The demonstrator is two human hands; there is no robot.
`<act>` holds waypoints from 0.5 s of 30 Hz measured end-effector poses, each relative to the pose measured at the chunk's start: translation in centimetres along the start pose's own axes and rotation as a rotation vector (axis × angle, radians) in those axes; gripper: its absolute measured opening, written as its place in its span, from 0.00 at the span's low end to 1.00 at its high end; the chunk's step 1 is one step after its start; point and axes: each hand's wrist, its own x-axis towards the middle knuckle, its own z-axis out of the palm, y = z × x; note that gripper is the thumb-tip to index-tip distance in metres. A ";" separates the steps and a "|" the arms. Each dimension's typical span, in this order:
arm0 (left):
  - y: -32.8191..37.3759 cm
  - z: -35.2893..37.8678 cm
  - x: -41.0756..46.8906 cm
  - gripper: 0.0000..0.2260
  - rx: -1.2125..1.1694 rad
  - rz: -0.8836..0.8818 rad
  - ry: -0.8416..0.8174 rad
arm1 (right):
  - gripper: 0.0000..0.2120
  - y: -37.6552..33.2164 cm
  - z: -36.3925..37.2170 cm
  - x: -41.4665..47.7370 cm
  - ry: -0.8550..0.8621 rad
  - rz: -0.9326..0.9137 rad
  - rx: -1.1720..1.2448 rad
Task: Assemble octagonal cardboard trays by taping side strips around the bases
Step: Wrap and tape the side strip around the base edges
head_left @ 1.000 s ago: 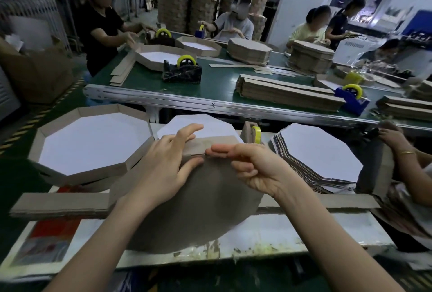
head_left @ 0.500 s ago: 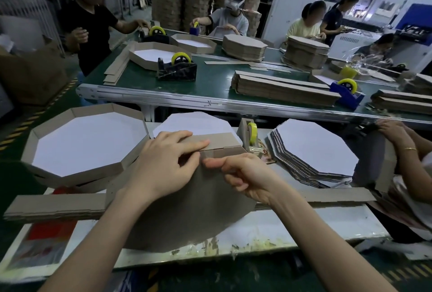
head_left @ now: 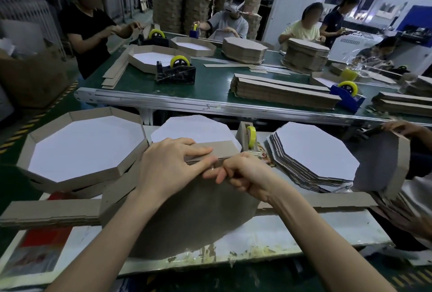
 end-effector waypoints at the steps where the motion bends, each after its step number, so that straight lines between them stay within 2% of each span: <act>1: -0.1 0.0 0.0 0.14 0.001 0.005 0.001 | 0.14 -0.2 -0.1 0.0 -0.006 0.003 -0.007; 10: 0.0 0.1 0.6 0.15 0.023 -0.025 -0.052 | 0.21 -1.8 -0.2 -0.3 0.049 -0.005 -0.061; 15: -0.3 0.1 0.5 0.20 0.005 -0.011 -0.060 | 0.14 -3.1 -0.3 -0.5 0.097 -0.021 -0.200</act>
